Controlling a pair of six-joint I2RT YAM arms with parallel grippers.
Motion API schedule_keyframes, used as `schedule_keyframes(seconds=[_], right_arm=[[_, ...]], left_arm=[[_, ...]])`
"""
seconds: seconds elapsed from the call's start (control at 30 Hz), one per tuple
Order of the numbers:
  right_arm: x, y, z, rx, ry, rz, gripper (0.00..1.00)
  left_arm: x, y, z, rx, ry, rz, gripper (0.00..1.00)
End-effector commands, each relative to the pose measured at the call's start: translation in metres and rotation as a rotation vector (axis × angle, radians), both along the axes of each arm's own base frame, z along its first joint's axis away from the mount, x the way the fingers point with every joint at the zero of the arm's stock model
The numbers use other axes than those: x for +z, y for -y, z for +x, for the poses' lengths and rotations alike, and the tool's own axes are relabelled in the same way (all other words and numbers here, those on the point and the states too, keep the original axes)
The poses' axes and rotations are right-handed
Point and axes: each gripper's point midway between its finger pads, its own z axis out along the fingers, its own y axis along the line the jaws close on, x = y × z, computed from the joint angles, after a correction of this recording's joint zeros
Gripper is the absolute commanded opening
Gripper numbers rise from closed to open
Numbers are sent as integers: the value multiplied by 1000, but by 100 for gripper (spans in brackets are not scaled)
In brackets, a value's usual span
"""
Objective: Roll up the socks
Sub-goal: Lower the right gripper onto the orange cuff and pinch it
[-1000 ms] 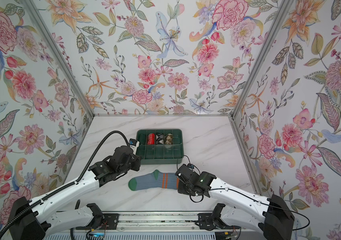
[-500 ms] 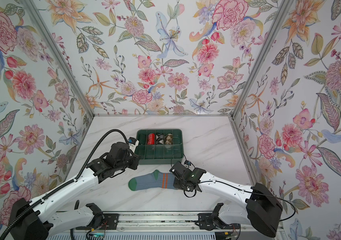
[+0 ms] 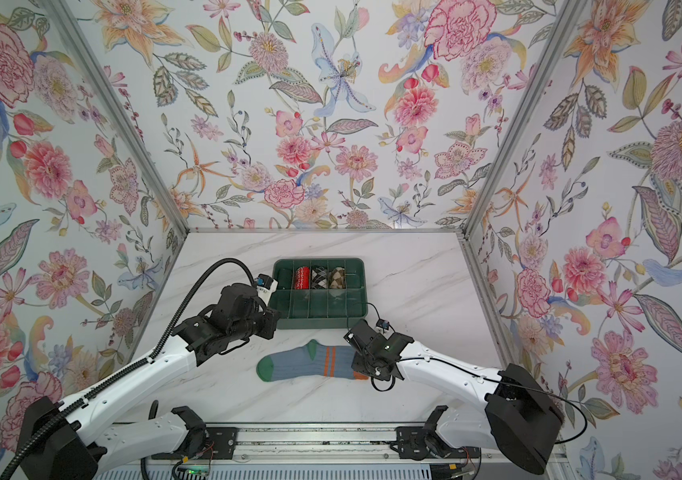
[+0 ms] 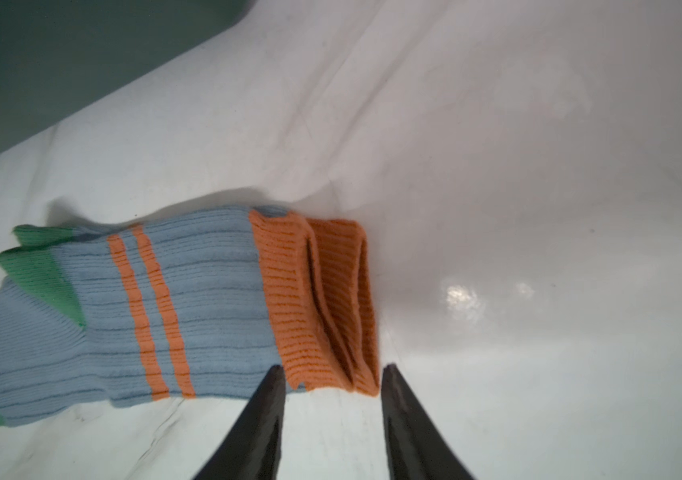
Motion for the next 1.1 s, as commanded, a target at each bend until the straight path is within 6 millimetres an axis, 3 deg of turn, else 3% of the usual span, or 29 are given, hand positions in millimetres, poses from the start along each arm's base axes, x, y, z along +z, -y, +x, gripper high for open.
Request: schedule_keyframes(seconds=[0.0, 0.37, 0.63, 1.07], right_arm=[[-6, 12, -3, -8, -14, -38, 41], [-13, 6, 4, 16, -38, 7, 38], [-20, 6, 7, 19, -57, 3, 25], [-30, 12, 5, 19, -75, 2, 17]], left_arm=[[1, -2, 0, -4, -8, -4, 8], [-1, 2, 7, 2, -13, -10, 8], [-2, 3, 9, 6, -16, -8, 7], [-4, 6, 14, 5, -25, -3, 6]])
